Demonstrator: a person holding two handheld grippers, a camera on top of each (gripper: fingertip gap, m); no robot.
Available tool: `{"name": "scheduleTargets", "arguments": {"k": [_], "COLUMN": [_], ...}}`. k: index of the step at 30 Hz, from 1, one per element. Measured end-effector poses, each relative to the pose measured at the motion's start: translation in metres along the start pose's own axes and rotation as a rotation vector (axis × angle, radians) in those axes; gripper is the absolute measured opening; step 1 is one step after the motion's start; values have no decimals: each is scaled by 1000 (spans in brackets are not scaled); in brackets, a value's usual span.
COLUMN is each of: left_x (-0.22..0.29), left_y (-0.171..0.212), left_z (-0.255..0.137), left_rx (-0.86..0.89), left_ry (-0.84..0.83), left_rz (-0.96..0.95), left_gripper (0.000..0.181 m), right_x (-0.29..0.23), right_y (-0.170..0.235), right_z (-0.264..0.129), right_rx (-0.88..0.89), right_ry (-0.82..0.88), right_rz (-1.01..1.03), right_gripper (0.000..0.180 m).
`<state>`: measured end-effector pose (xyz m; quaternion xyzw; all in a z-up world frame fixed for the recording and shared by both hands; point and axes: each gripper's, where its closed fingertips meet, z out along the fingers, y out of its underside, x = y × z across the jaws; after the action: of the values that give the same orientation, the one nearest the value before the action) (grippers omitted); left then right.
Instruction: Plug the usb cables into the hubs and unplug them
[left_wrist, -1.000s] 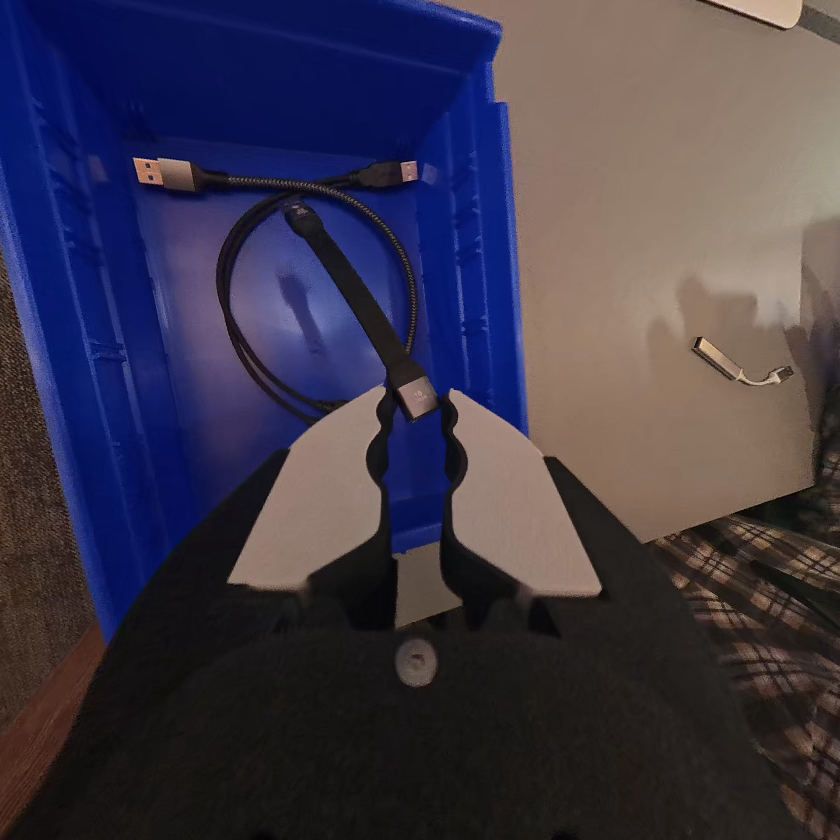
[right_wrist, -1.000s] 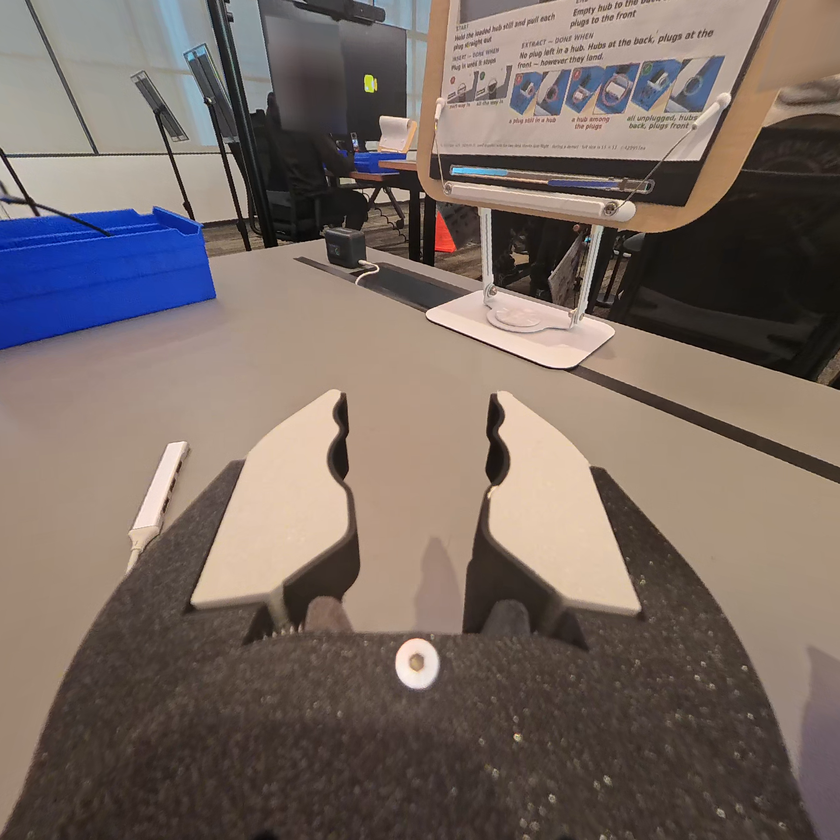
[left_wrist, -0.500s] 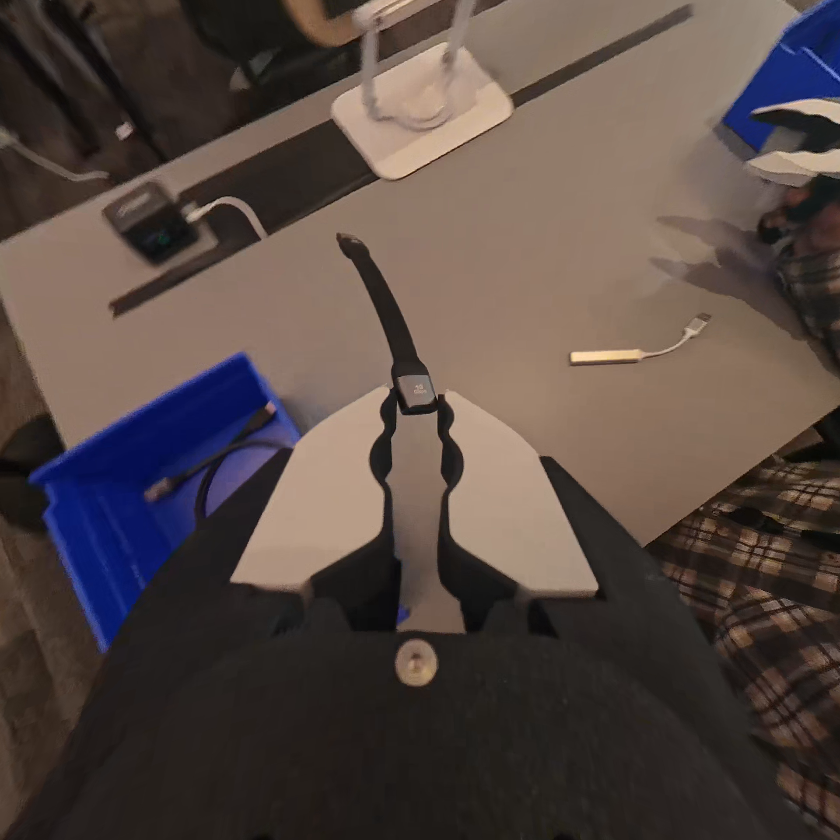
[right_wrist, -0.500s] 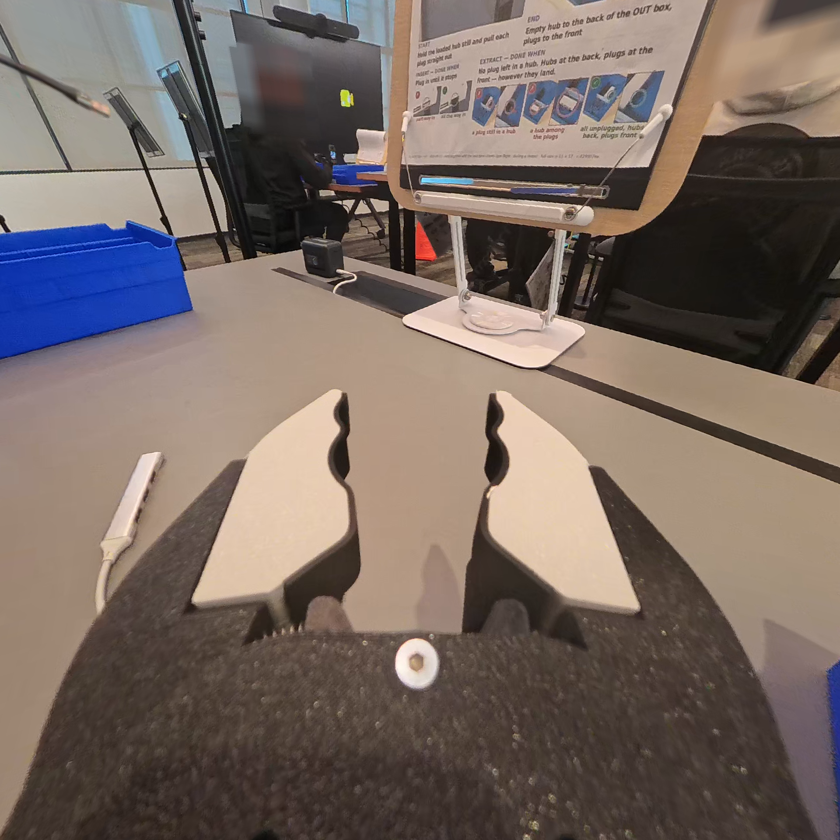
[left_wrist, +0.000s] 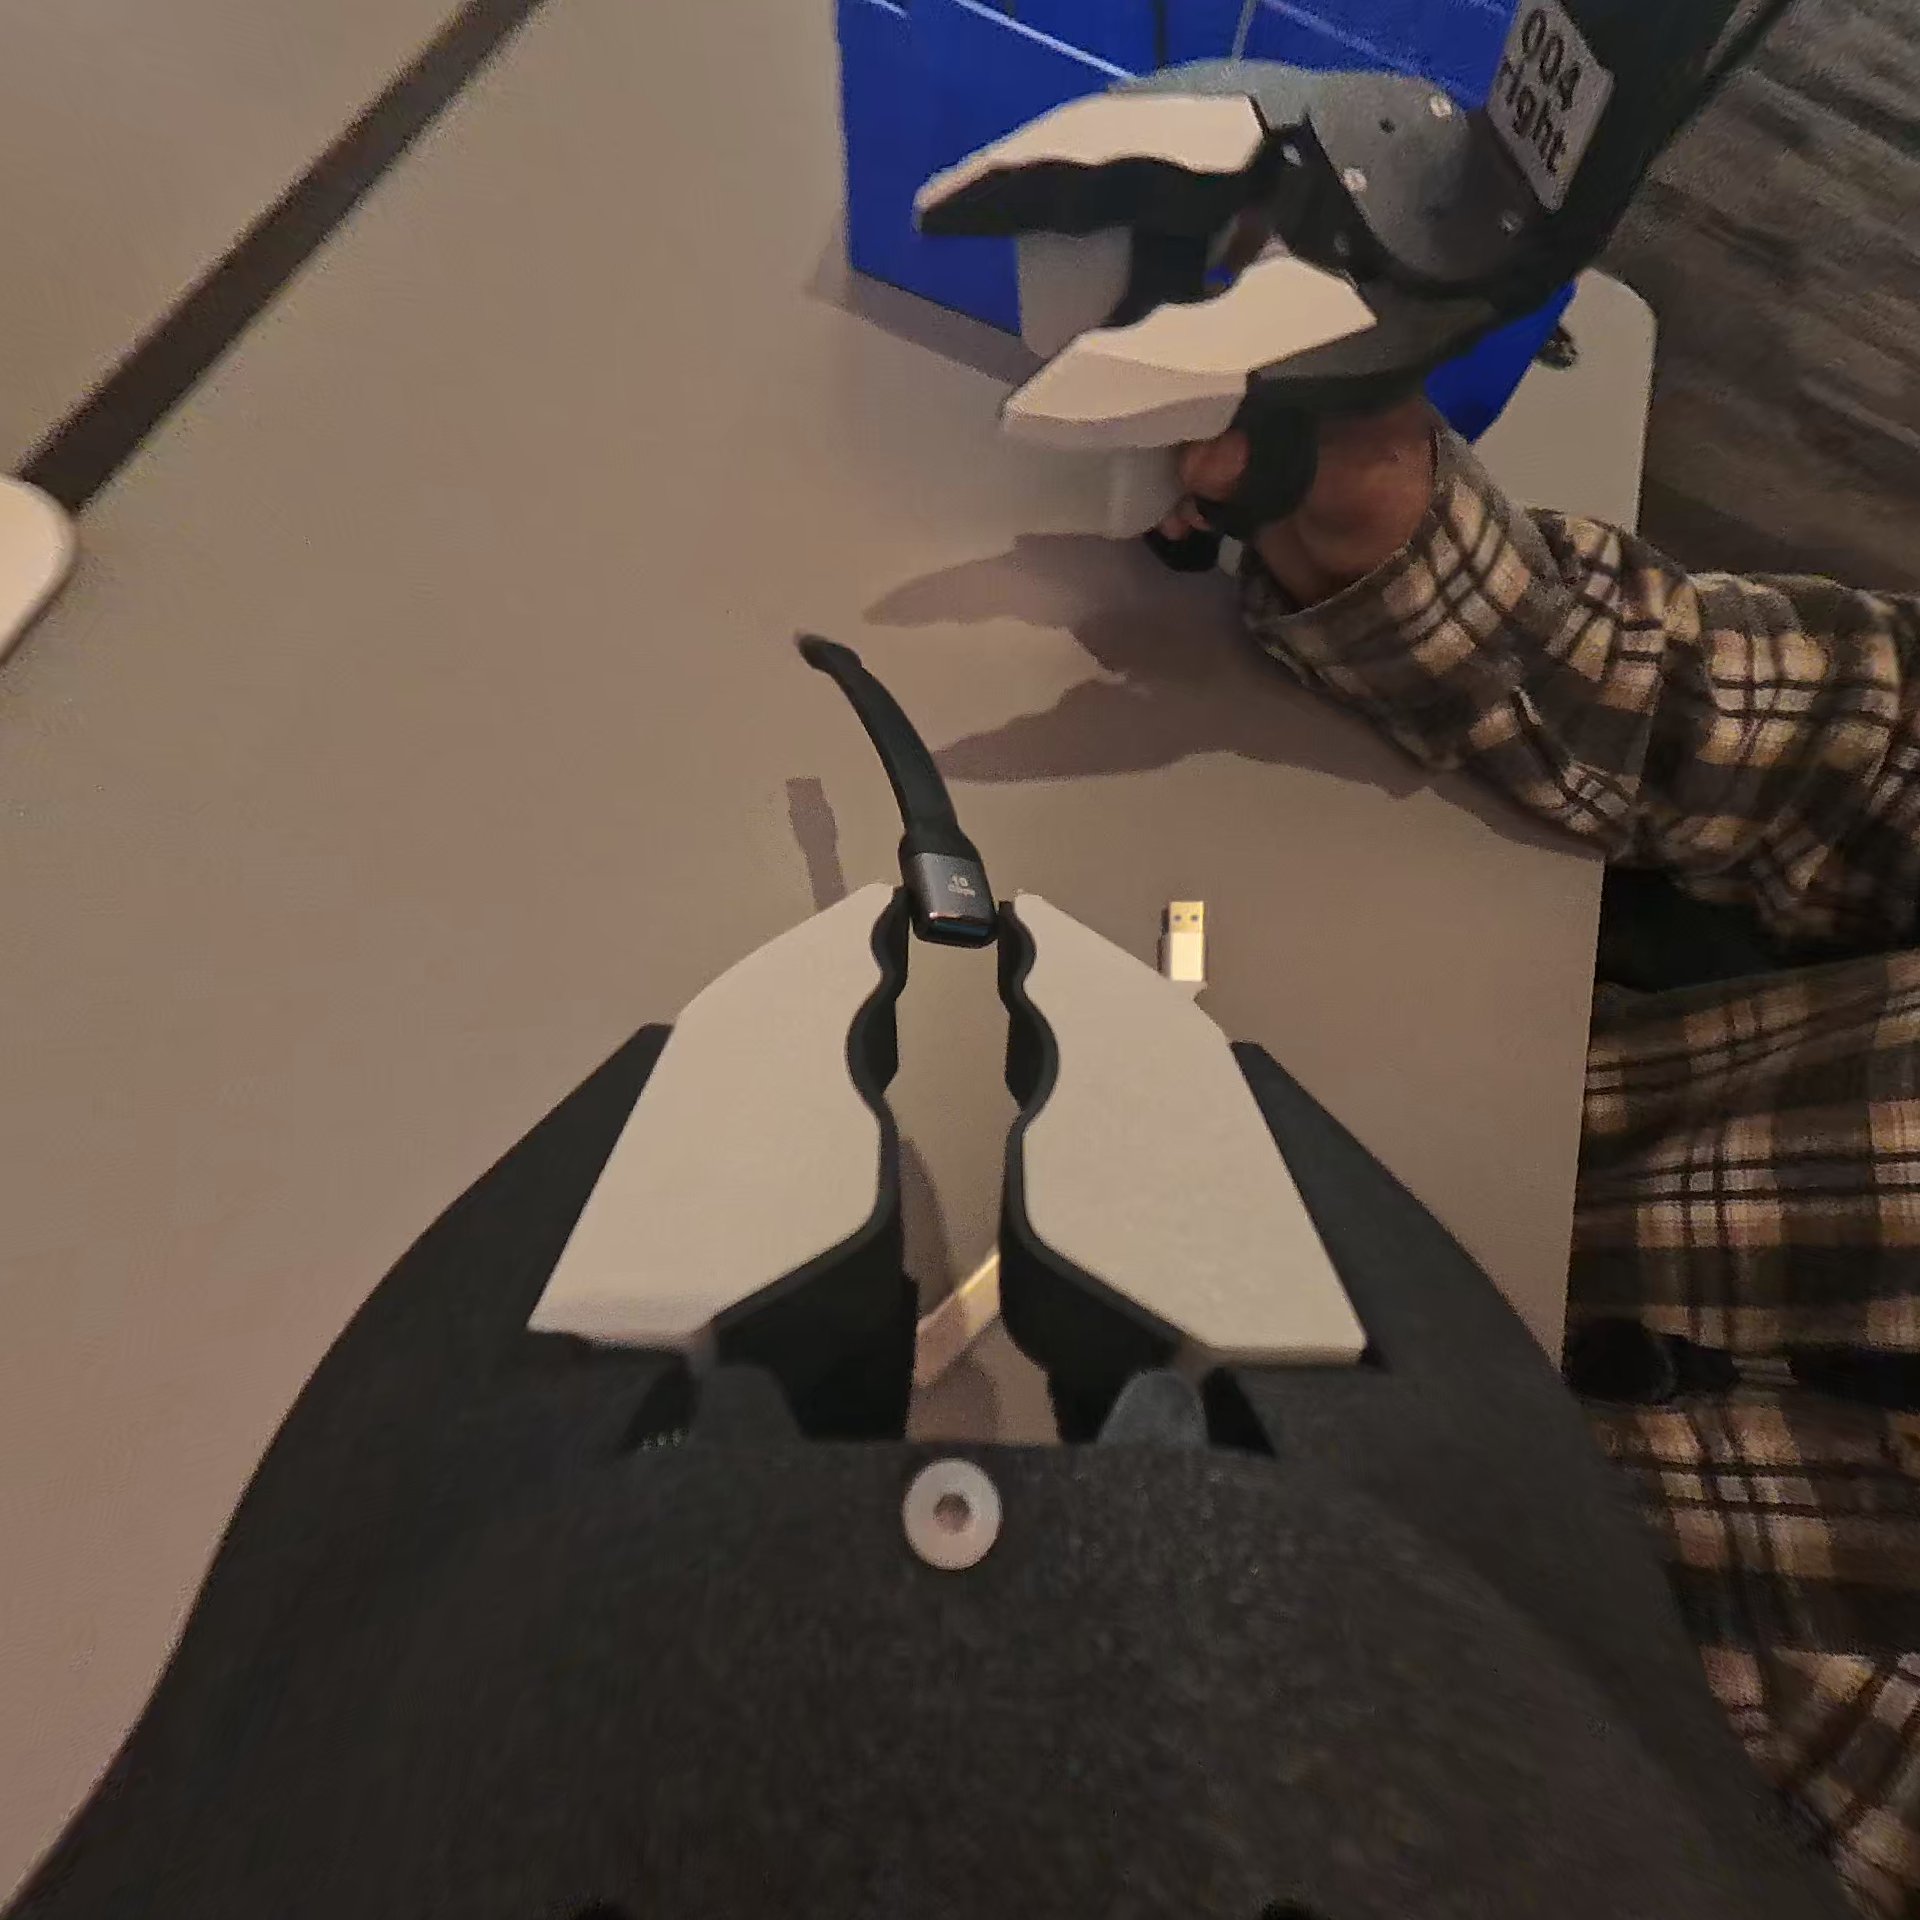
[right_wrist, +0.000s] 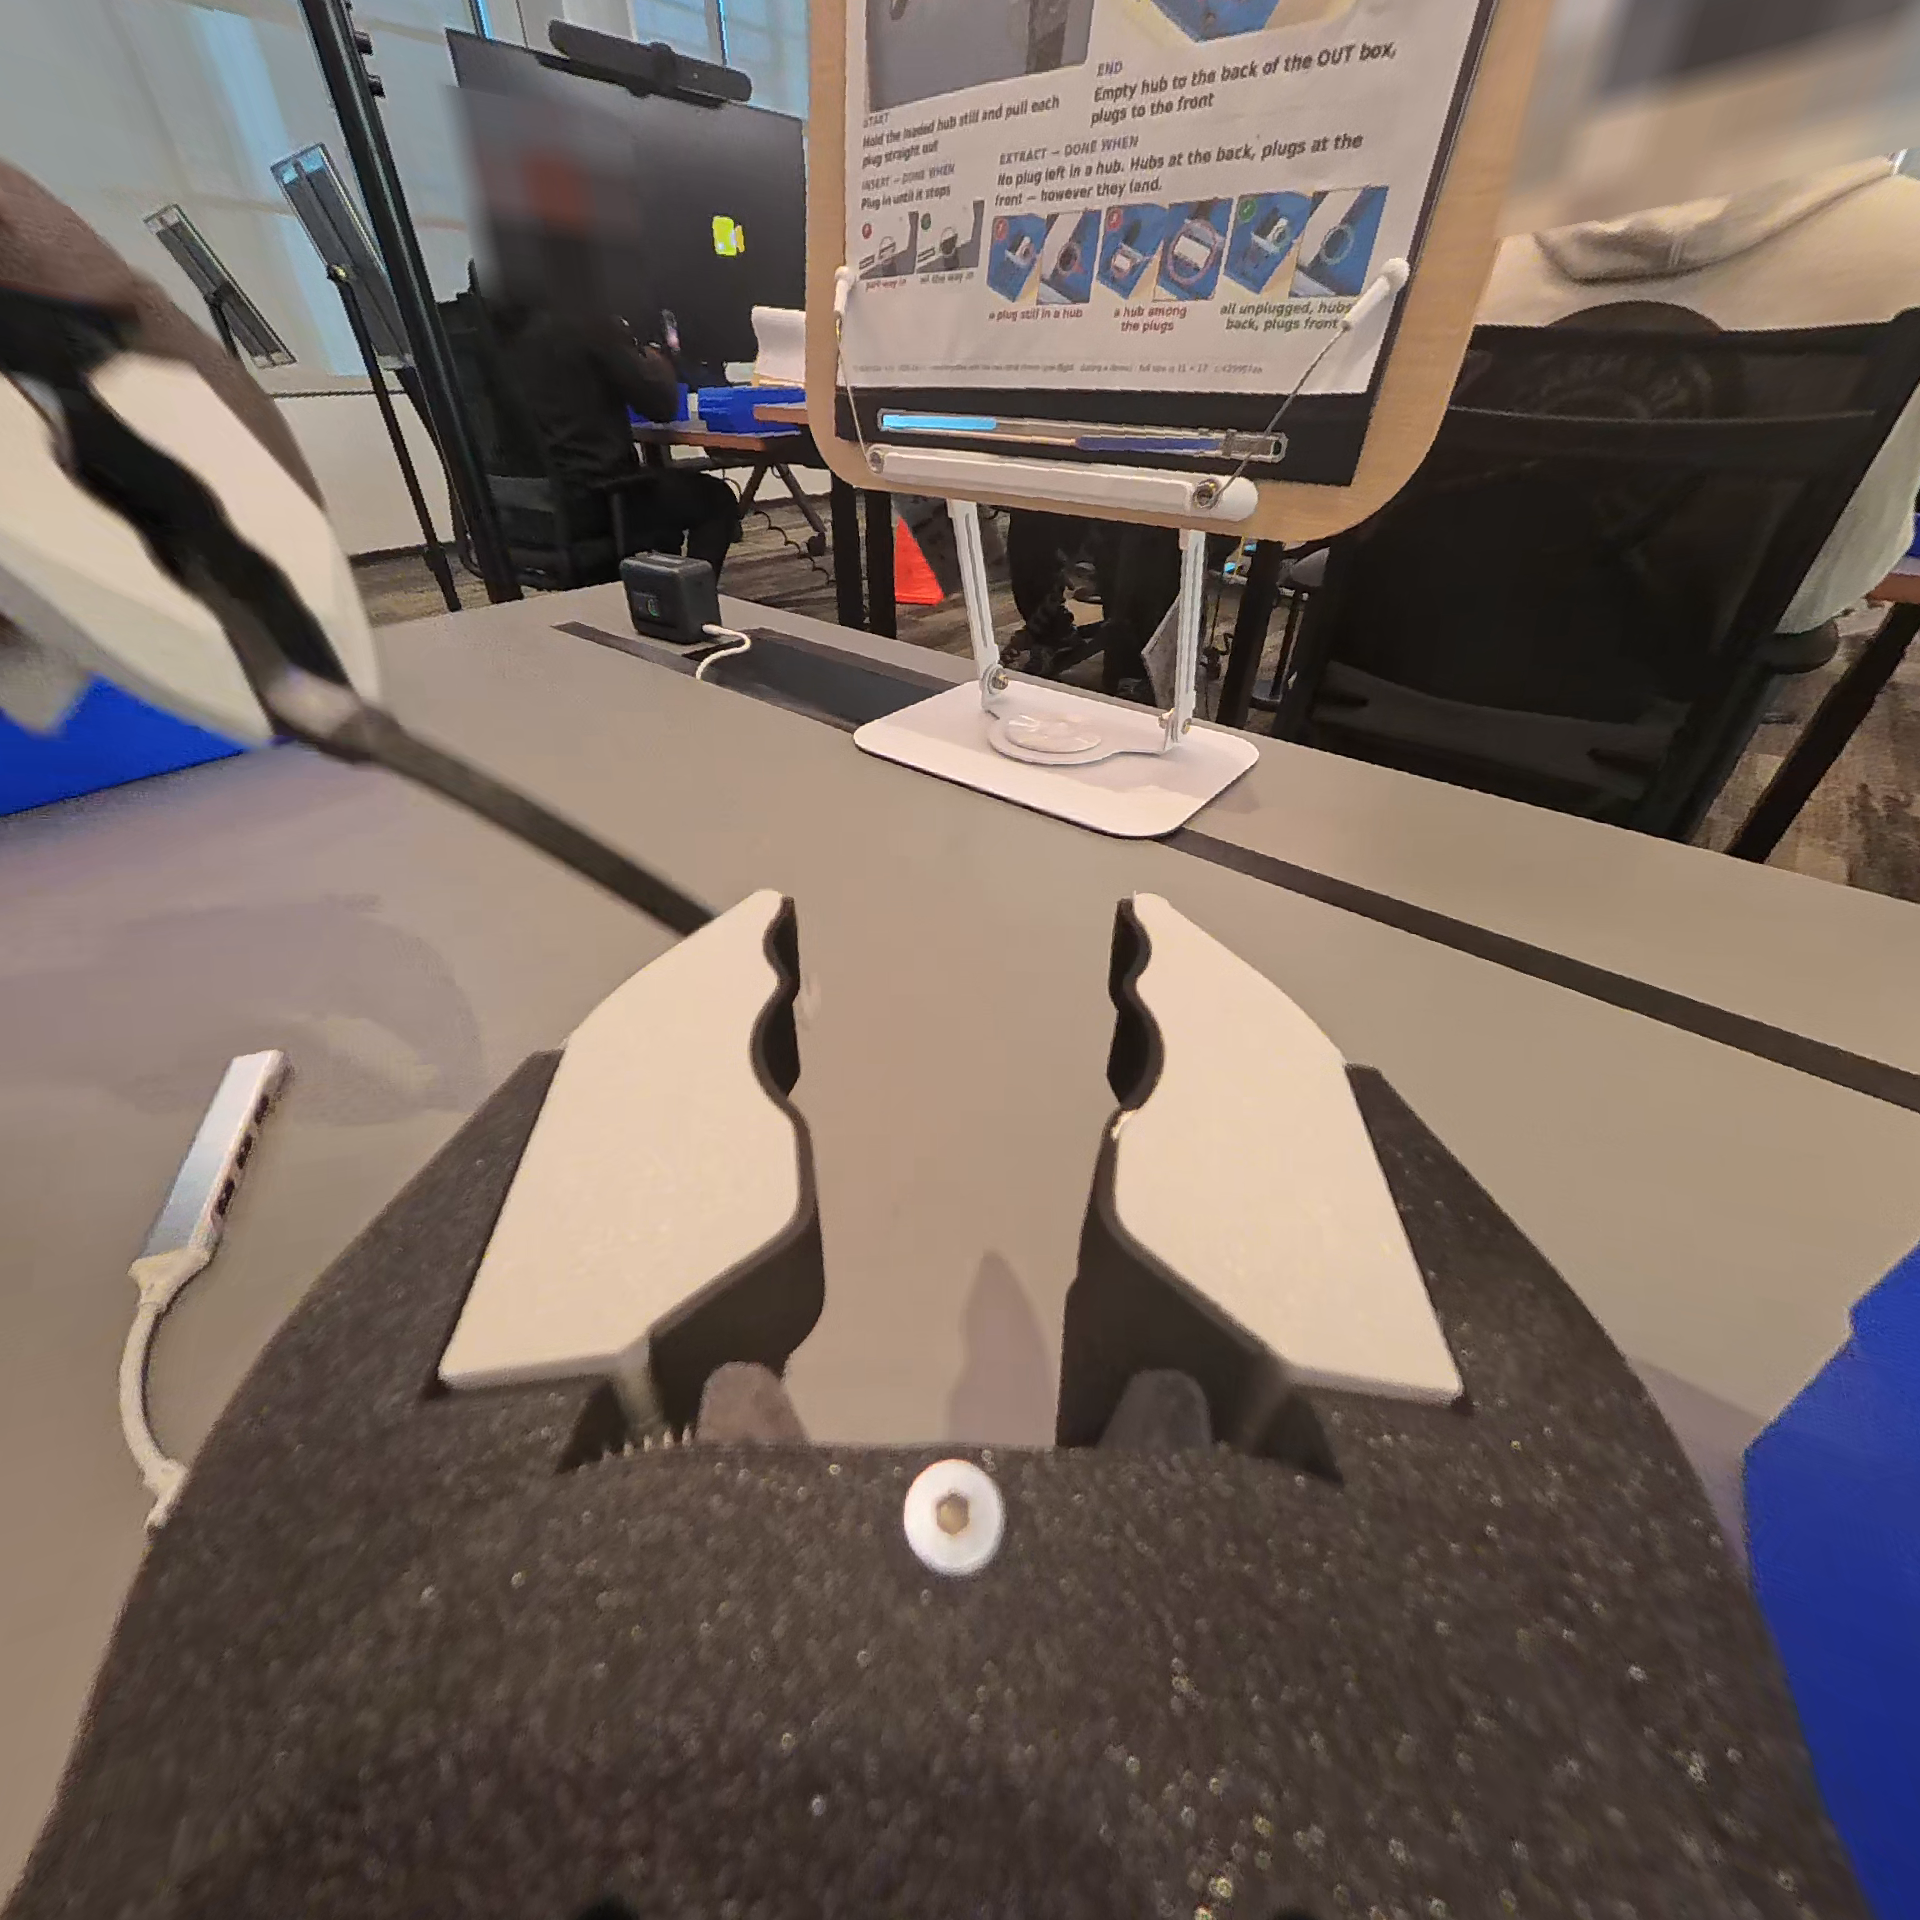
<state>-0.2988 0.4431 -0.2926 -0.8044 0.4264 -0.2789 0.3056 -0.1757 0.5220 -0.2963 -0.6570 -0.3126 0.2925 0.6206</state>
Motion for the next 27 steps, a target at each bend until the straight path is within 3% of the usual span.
{"name": "scheduleTargets", "arguments": {"k": [6,13,17,22,27], "left_x": [4,6,-3,-16,-33], "left_y": [18,48,66,61,54], "left_z": [46,60,63,46,-4], "left_rx": [-71,-154,-219,-134,43], "left_ry": [140,257,227,152,43], "left_rz": [53,105,104,76,27], "left_gripper": [15,16,17,42,48], "right_x": [5,2,-1,-5,-12], "right_y": [-7,-6,-4,0,6], "right_z": [-5,-4,-2,1,5], "right_rx": [30,20,11,-10,-48], "right_ry": [12,1,-11,-32,-55], "right_rz": [12,6,4,0,-14], "right_gripper": [57,57,58,59,60]}}
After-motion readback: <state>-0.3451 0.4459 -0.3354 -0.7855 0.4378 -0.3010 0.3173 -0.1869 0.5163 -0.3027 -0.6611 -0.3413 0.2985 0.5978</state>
